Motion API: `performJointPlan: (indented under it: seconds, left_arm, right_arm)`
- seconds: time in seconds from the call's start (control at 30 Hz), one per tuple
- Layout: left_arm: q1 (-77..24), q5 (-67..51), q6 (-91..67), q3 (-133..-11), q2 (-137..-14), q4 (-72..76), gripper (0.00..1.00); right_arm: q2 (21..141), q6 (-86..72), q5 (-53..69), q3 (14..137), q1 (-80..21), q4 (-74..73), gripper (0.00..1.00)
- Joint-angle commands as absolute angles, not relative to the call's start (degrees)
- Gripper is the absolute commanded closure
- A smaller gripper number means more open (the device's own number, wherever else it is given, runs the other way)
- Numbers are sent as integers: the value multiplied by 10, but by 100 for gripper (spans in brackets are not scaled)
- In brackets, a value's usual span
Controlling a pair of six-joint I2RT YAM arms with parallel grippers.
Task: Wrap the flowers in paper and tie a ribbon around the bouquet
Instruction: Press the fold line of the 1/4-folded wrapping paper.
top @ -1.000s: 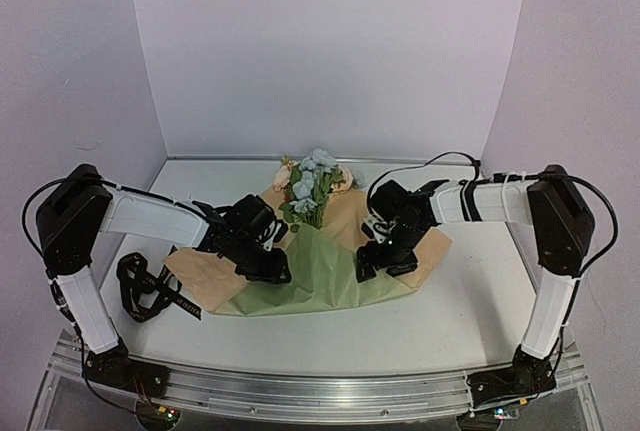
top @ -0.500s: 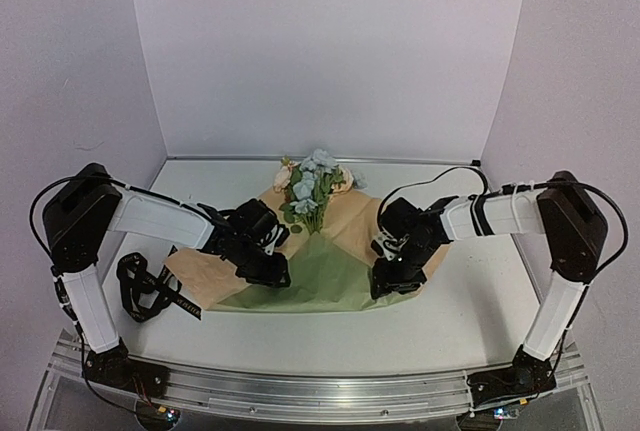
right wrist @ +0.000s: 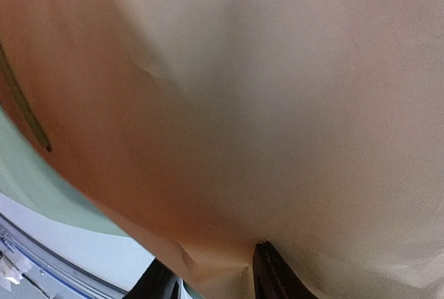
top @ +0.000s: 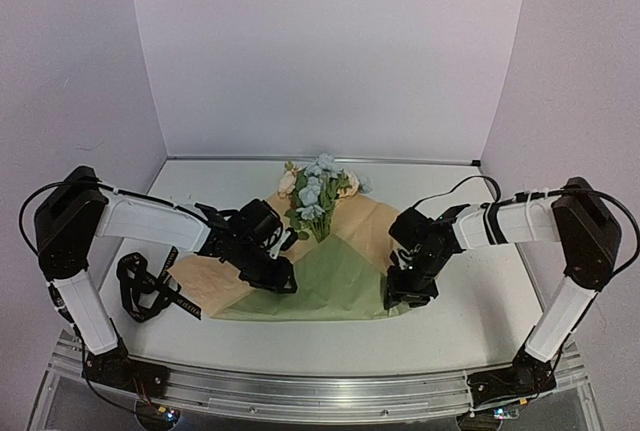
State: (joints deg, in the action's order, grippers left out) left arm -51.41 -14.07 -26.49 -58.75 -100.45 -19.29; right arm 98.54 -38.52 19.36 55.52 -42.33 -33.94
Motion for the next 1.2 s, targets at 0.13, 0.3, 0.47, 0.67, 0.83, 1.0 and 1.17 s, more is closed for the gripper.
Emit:
performJointPlan:
  seconds: [0.13,0.3,0.47,0.67,0.83,1.0,1.17]
  left_arm:
    - [-560,-130,-260,-604,-939,-235,60]
    - [-592,-115,-266,-607,-926,-244,57]
    - [-630,-116,-273,-605,-939,-237,57]
    - [-645,-92,-285,-615,-977,-217,59]
    - [-644,-66,-279,-642,-1017,-218,60]
    - [-632,-55,-277,-654,-1040,-217,60]
    - [-620,-57,-270,-655,-1052,-219,61]
  right_arm:
    - [954,-421,120,578,-439,-384,52]
    - [966,-394,84,629,-439,-417,41]
    - [971,-364,64,674,-438,-458,36]
    - [943,-347,57,677,-439,-479,36]
    - [894,-344,48,647,-463,-486,37]
    - [880,-358,46,611,-504,-439,42]
    - [917,-377,59,593,-519,-352,56]
